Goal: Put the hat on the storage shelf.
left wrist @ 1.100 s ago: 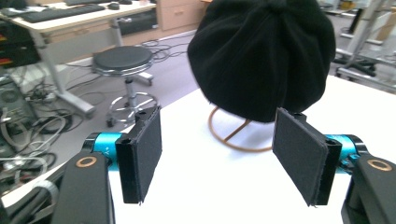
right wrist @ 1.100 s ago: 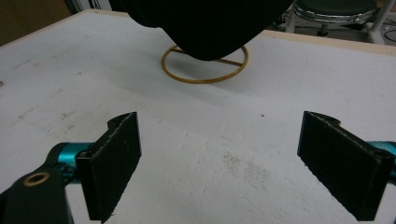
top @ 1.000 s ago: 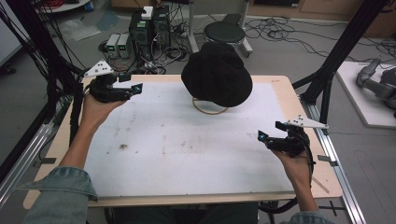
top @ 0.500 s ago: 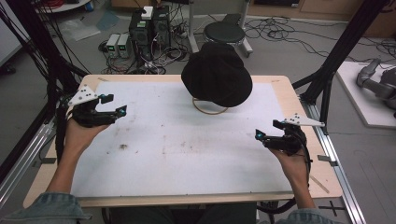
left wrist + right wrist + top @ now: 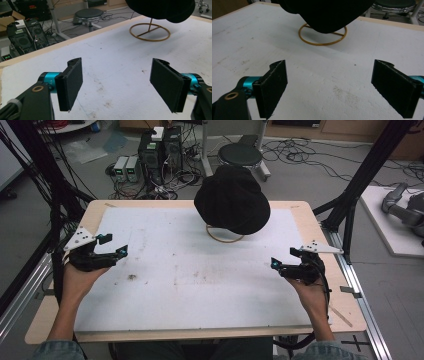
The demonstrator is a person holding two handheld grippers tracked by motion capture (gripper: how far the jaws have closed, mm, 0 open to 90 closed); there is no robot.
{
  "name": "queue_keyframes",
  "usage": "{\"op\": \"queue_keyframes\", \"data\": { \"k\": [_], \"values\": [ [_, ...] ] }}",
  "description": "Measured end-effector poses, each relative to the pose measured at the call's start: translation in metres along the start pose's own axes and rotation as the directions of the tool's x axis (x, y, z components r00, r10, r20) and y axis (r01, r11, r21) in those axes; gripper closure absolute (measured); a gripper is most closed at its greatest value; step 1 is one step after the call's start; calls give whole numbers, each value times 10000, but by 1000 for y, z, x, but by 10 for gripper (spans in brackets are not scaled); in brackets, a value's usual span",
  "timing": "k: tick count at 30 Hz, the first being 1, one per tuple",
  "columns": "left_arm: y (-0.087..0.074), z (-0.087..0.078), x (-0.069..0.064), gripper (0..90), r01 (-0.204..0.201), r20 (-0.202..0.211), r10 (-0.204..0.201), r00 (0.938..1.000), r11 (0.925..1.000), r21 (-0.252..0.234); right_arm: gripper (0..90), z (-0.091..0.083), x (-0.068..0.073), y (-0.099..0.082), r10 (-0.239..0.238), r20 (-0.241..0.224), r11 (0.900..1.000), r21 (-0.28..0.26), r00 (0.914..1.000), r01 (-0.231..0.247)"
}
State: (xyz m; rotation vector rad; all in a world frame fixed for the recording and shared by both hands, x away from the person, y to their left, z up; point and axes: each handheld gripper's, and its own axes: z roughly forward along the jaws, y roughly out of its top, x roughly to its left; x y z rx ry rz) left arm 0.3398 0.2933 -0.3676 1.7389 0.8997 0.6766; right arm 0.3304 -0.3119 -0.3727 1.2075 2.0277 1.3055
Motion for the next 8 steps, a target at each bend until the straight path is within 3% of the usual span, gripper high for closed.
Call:
{"op": "queue_keyframes", "data": {
  "k": [8],
  "values": [
    [-2, 0, 0, 260, 26, -10, -26, 10000, 10000, -88, 132, -2, -1, 0, -22, 11, 10000, -54, 10000, 22]
  ]
}}
